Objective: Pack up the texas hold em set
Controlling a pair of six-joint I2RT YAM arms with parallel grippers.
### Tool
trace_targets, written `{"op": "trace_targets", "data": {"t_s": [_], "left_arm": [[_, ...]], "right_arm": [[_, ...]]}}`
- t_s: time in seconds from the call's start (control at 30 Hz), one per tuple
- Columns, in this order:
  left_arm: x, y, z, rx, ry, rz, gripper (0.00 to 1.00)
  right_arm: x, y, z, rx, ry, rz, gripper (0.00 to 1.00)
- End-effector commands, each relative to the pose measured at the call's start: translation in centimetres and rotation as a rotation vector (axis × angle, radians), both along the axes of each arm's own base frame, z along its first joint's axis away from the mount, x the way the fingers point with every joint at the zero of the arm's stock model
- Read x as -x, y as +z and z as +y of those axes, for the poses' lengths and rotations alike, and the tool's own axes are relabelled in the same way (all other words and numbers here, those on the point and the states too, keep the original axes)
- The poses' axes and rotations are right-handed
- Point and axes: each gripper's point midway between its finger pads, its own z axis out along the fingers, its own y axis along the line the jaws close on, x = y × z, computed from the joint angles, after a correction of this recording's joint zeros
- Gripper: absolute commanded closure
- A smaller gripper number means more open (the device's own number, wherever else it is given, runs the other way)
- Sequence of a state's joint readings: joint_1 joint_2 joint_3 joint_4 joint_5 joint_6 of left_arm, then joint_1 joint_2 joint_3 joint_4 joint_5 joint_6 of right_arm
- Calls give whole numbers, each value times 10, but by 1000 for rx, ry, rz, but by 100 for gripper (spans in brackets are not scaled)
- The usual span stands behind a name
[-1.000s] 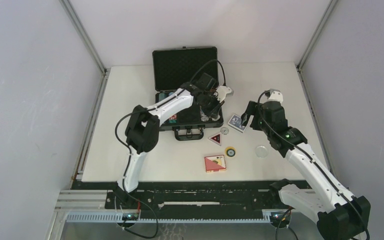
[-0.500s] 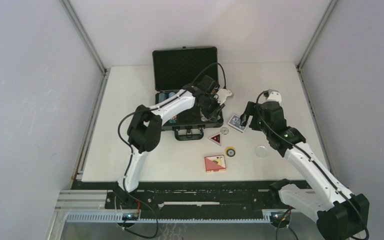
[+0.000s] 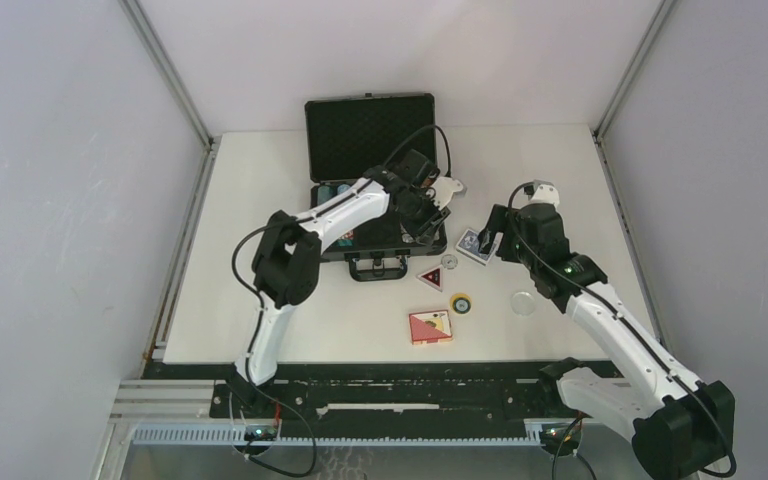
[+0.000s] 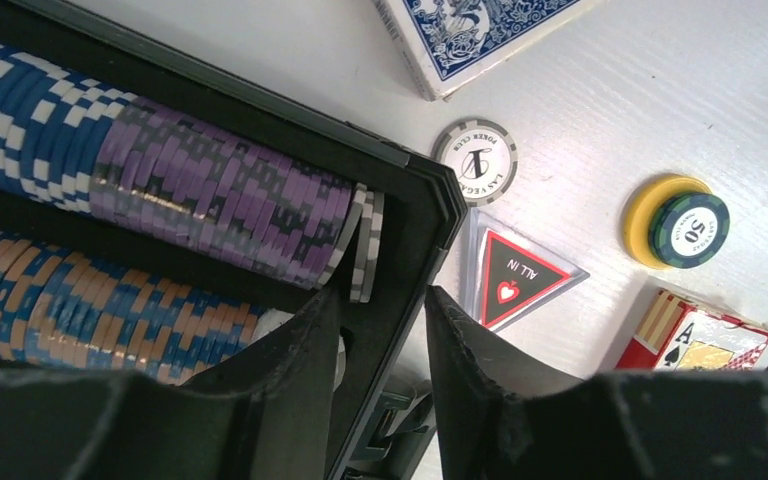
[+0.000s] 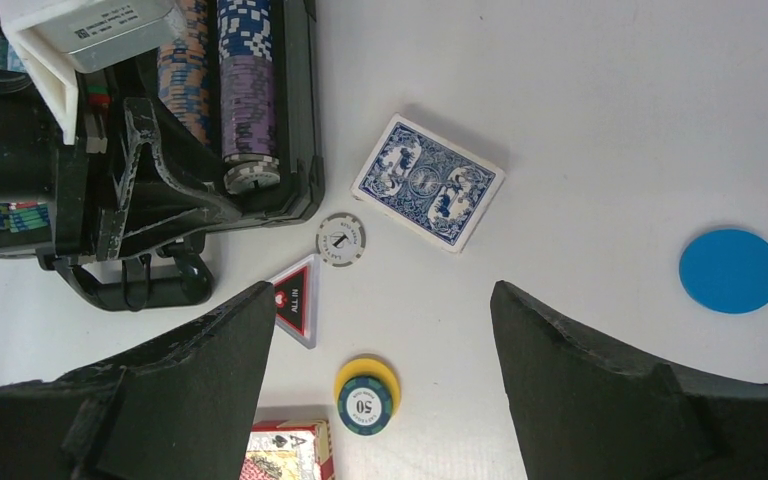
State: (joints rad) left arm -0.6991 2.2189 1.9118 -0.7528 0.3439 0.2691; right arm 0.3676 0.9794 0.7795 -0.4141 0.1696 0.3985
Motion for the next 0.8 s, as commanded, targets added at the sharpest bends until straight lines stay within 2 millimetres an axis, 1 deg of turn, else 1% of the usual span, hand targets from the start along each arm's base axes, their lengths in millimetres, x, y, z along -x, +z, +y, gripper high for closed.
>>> {"op": "trace_targets", "data": {"t_s": [0.0, 0.1, 0.27, 0.37, 0.47, 0.57, 0.6, 0.63, 0.67, 0.7, 0.73, 0.77], "left_arm": [[-29, 59, -3, 65, 48, -163, 56], [-30, 70, -3, 81, 52, -180, 55], [-30, 95, -8, 121, 67, -213, 55], [-32, 115, -8, 143, 94, -244, 54], [-40, 128, 2, 131, 155, -304, 54], [-56, 140, 26, 79, 286, -406, 54], [-63, 146, 35, 72, 354, -450, 54], [-72, 160, 42, 98, 433, -509, 54], [-79, 168, 56, 102, 535, -556, 56], [-79, 180, 68, 146, 616, -587, 56], [-82, 185, 80, 195, 694, -597, 53], [-81, 186, 92, 249, 777, -576, 38]], "right_arm": [[-8, 7, 2, -9, 8, -43, 13], [-8, 5, 2, -9, 10, -41, 13], [-10, 3, 7, -21, 26, -36, 13], [-13, 0, 11, -32, 31, -27, 14], [-16, -10, 14, -32, 36, 4, 16], [-19, -22, 18, -29, 32, 36, 19], [-21, -26, 19, -30, 29, 48, 23], [-23, -31, 21, -28, 31, 58, 30], [-25, -35, 24, -32, 38, 64, 39], [-27, -39, 27, -31, 47, 73, 54], [-30, -42, 32, -34, 57, 77, 63], [-32, -46, 36, -29, 68, 86, 71]]}}
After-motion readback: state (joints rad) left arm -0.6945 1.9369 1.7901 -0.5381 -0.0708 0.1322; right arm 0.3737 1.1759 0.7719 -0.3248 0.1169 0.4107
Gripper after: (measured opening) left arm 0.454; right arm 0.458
